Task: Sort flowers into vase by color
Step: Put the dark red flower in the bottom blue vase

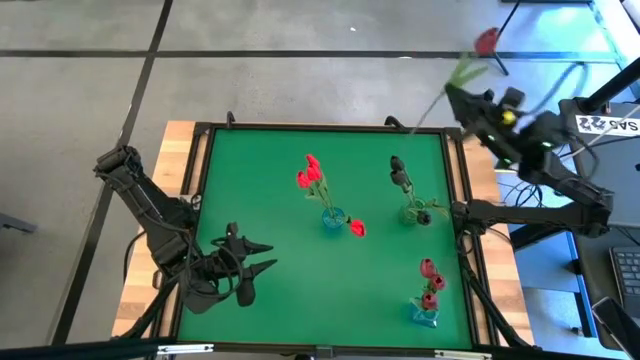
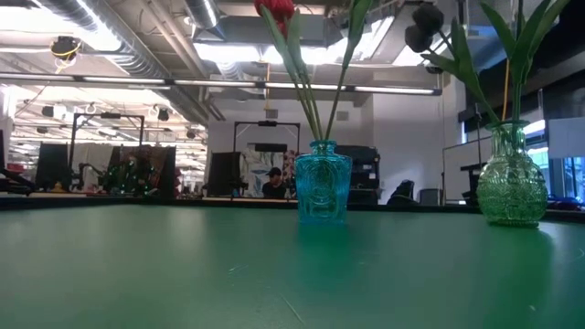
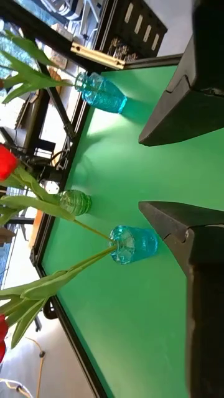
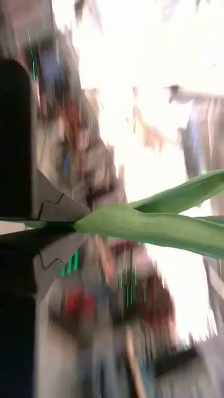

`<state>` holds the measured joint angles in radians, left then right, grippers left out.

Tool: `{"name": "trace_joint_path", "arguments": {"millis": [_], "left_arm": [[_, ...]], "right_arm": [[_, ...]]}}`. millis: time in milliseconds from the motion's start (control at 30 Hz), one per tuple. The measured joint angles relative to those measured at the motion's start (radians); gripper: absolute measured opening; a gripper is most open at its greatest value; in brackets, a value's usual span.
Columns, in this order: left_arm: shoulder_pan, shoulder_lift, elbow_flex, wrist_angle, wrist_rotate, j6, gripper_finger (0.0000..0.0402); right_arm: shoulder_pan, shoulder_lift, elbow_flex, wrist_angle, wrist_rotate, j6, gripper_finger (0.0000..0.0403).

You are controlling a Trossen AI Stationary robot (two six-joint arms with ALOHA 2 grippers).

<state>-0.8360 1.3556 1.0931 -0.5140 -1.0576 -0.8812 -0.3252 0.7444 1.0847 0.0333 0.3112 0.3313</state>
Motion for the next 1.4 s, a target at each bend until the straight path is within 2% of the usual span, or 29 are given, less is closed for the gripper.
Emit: {"name": "trace_joint_path", "arguments": {"millis": [200, 300, 433, 600, 767, 933, 1100, 1200, 1400], "left_arm": [[0.027, 0.000, 0.000, 0.000, 0.002, 0.019, 0.0152], [0.040, 0.000, 0.000, 0.000, 0.003, 0.020, 0.0152], [0.066, 0.000, 0.000, 0.000, 0.018, 0.019, 0.0152], [0.098, 0.000, 0.000, 0.001, 0.021, 0.013, 0.0152], [0.122, 0.000, 0.000, 0.001, 0.023, -0.001, 0.0152], [0.127, 0.000, 0.000, 0.002, 0.023, -0.008, 0.0152], [0.127, 0.000, 0.000, 0.002, 0.024, -0.029, 0.0152], [0.127, 0.000, 0.000, 0.002, 0.023, -0.033, 0.0152], [0.129, 0.000, 0.000, 0.003, 0.023, -0.033, 0.0152]], "right_arm": [[0.151, -0.025, 0.000, 0.062, -0.443, 0.114, 0.0007], [0.276, 0.006, 0.000, 0.161, -0.602, 0.144, 0.0009], [0.486, 0.060, 0.000, 0.287, -0.665, 0.129, 0.0010], [0.698, 0.127, 0.000, 0.276, -0.732, 0.083, 0.0011], [0.897, 0.169, -0.002, 0.130, -0.603, 0.016, 0.0011], [1.092, 0.179, -0.002, 0.062, -0.427, -0.042, 0.0011], [1.322, 0.205, 0.000, 0.054, -0.177, -0.195, 0.0012], [1.455, 0.243, 0.000, 0.028, 0.014, -0.266, 0.0012], [1.598, 0.339, 0.000, 0.017, 0.363, -0.287, 0.0005]]}}
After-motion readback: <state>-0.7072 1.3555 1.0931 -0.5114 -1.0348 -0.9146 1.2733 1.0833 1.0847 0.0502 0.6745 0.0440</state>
